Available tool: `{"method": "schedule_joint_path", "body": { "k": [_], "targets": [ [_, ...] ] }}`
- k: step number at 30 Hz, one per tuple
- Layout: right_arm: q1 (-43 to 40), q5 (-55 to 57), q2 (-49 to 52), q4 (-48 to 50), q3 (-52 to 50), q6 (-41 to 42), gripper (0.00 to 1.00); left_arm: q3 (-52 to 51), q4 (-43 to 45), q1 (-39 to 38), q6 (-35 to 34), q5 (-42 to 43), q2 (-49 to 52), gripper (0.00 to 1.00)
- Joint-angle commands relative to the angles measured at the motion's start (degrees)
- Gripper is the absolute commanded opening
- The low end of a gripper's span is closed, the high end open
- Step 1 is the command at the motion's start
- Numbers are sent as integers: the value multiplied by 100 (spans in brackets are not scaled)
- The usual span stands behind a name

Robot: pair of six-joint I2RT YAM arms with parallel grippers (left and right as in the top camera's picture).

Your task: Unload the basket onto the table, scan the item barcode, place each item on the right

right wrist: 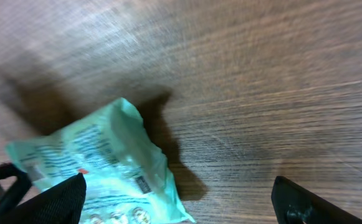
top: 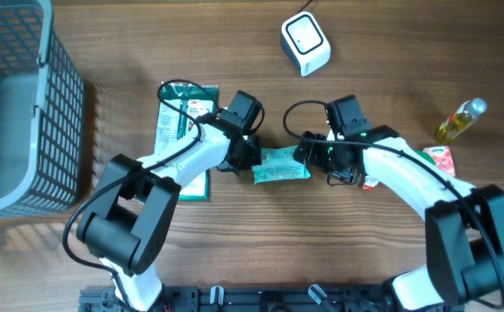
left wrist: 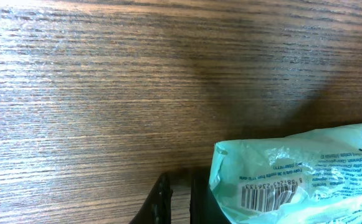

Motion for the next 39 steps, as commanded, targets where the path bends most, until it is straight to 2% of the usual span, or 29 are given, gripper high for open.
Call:
{"method": "schedule_joint_path", "body": {
  "k": [1, 6, 11, 17, 20, 25, 28, 30, 31, 34, 39],
  "targets": [
    [-4, -413, 391, 68, -68, -116, 96, -116, 17, -4, -72, -98, 365, 4],
    [-151, -737, 466, 232, -68, -212, 96, 387, -575, 142, 127, -205, -31, 4],
    [-308, -1165, 466, 162, -68, -332, 98, 553, -321, 90, 164, -52, -431, 4],
    [-369, -1342, 468, -420, -68, -319, 100, 549, 74, -138, 162, 267, -122, 4],
    [-367, -1381, 468, -570, -87, -343, 96, 549, 87, -160, 162, 267, 219, 4],
    [-367, -1462, 472, -389, -195, -337, 93, 549, 83, -162, 162, 267, 723, 4],
    [-367, -1714, 483, 103, -380, -334, 92, 549, 79, -160, 162, 264, 861, 4],
    [-367, -1967, 483, 608, -588, -293, 82, 549, 79, -160, 162, 267, 861, 4],
    [-367, -2004, 483, 706, -640, -166, 80, 549, 63, -160, 162, 267, 861, 4],
    [-367, -2083, 483, 713, -647, -136, 65, 549, 37, -160, 164, 264, 861, 4],
    [-367, -2046, 483, 914, -647, 133, 53, 549, 42, -160, 162, 264, 861, 4]
  ]
}}
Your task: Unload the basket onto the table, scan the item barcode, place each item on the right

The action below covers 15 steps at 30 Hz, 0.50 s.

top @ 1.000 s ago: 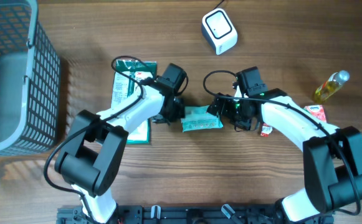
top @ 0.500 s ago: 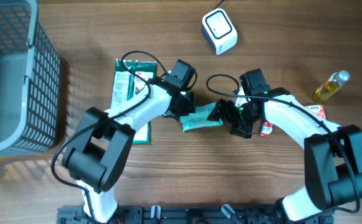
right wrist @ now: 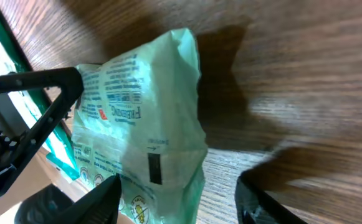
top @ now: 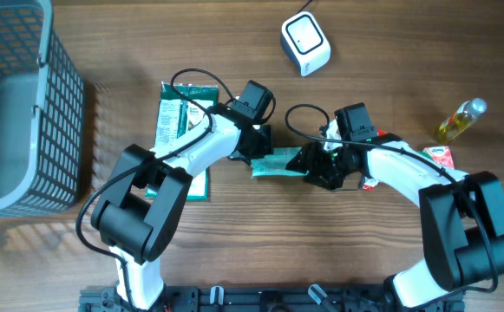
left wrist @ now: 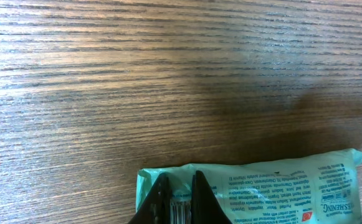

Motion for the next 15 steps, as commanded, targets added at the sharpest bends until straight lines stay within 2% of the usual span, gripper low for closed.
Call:
{"method": "schedule_joint_path", "body": {
  "k": [1, 8, 11, 15],
  "targets": [
    [9, 146, 188, 186, -122, 146, 50, -131, -85, -26, 92, 44, 391, 4],
    [9, 151, 195, 927, -122, 295, 35, -131, -85, -26, 92, 44, 391, 4],
    [9, 153, 195, 992, -122, 289, 33, -131, -85, -26, 92, 44, 391, 4],
    [15, 280, 214, 986, -122, 275, 20, -131, -85, -26, 90, 44, 391, 4]
  ]
}}
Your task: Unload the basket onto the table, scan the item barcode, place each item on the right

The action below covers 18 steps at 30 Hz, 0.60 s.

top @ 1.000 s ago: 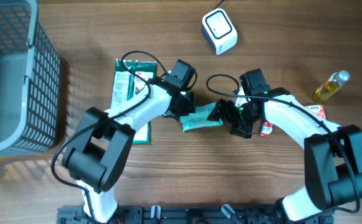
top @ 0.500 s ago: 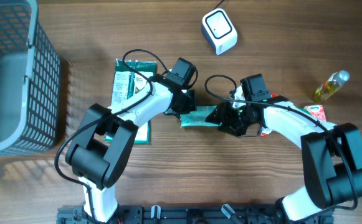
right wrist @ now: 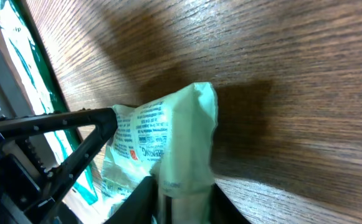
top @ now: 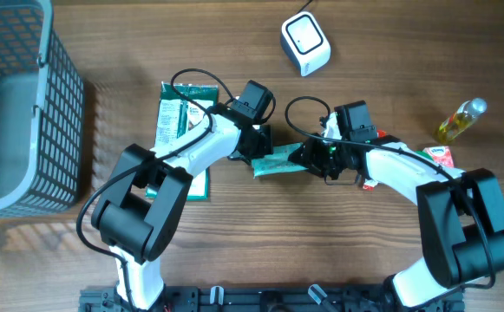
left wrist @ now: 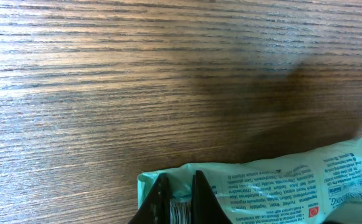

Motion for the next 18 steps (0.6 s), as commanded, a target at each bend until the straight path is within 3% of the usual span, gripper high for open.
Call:
{"method": "schedule_joint_path", "body": {
  "k": [1, 4, 13, 18],
  "targets": [
    [15, 203, 149, 17, -57, -24, 18, -131, -87, -28, 92, 44, 380, 4],
    [15, 223, 149, 9, -57, -22, 5, -131, -87, -28, 92, 44, 380, 4],
    [20, 221, 149, 109, -57, -170, 4, 44, -107, 31, 199, -24, 310, 5],
    [20, 221, 149, 107, -57, -177, 4, 929, -857, 345, 201, -1484, -304, 8]
  ]
}}
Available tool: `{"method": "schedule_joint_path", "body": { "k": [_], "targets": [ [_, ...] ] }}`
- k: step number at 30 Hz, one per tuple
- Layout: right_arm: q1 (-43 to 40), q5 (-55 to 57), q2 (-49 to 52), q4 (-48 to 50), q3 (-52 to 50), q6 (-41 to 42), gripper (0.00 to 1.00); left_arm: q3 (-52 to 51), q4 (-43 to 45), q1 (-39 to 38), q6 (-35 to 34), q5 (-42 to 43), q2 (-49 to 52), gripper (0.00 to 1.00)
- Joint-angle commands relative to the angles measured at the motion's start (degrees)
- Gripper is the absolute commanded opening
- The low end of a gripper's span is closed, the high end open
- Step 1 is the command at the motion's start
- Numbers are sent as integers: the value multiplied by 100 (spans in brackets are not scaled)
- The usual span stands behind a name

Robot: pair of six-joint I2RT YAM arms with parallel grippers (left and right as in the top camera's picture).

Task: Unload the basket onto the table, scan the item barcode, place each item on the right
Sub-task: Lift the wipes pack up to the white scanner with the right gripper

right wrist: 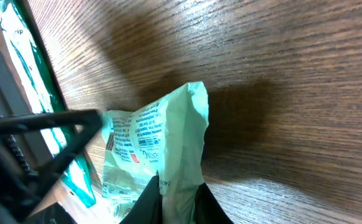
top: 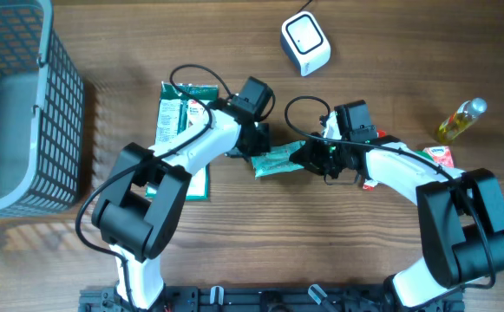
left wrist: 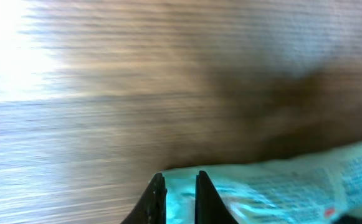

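A mint-green snack packet (top: 278, 161) hangs between both arms at the table's middle, just above the wood. My left gripper (top: 256, 149) is shut on its left end; the left wrist view is blurred, but the packet (left wrist: 274, 186) shows pinched between the dark fingers (left wrist: 157, 199) of the gripper (left wrist: 179, 190). My right gripper (top: 310, 157) is shut on the right end. In the right wrist view the packet (right wrist: 149, 143) stands on edge, printed text facing left, its seam in the gripper (right wrist: 176, 196). The white scanner (top: 305, 43) sits at the back.
A flat green package (top: 180, 130) lies under the left arm. A grey mesh basket (top: 61, 113) fills the far left. A small oil bottle (top: 460, 120) and a red-green carton (top: 441, 156) stand at the right.
The right jaws have drawn in tighter on the packet's end. The left gripper has shifted slightly toward the back with its end, and its view is now blurred.
The packet first lay flat between the arms, left gripper shut beside it, right gripper wide open over its right end. Then the left was shut on the barcode end and the packet was tipped. The right jaws narrowed, and now both hold it.
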Motion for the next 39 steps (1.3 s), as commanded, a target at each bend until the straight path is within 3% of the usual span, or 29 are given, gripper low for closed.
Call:
{"method": "schedule_joint_path", "body": {
  "k": [1, 5, 11, 13, 14, 15, 16, 17, 18, 21, 25, 26, 30, 33, 39],
  "targets": [
    [20, 157, 149, 35, -57, -129, 4, 769, -516, 363, 101, -1189, -457, 9],
    [20, 157, 149, 31, -57, -129, 4, 990, -669, 955, 848, -1241, -870, 13],
    [20, 149, 149, 26, -57, -85, 5, 988, -778, 2138, 848, -1235, -927, 17],
    [20, 153, 149, 50, -57, 87, 10, 988, -734, 2420, 848, -1235, -927, 19],
    [17, 153, 149, 68, -57, 68, 6, 988, -688, 2505, 850, -1235, -927, 22],
    [17, 101, 149, 72, -57, 13, 4, 988, -656, 2564, 848, -1235, -927, 28],
    [17, 4, 149, 120, -55, -96, 4, 988, -658, 2612, 846, -1235, -927, 44],
    [17, -59, 140, 151, -17, -387, 4, 988, -684, 2632, 846, -1235, -927, 68],
    [13, -63, 109, 42, 61, -621, 4, 988, -719, 2636, 844, -1235, -925, 100],
    [-15, -199, -225, -623, 656, -1429, 4, 988, -719, 2625, 844, -1235, -925, 100],
    [-15, -188, -739, -1934, 1858, -3110, 4, 988, -719, 2625, 844, -1235, -922, 100],
    [-13, -94, -929, -2887, 2673, -4089, 4, 988, -719, 2625, 844, -1235, -925, 100],
    [-13, 1196, -999, -4387, 4470, -5018, 4, 988, -719, 2625, 844, -1235, -925, 100],
    [-13, 1895, -999, -4476, 5370, -5543, 4, 988, -719, 2625, 846, -1235, -925, 100],
    [188, 3132, -697, -3814, 5425, -6474, 4, 988, -719, 2625, 844, -1235, -922, 100]
  ]
}}
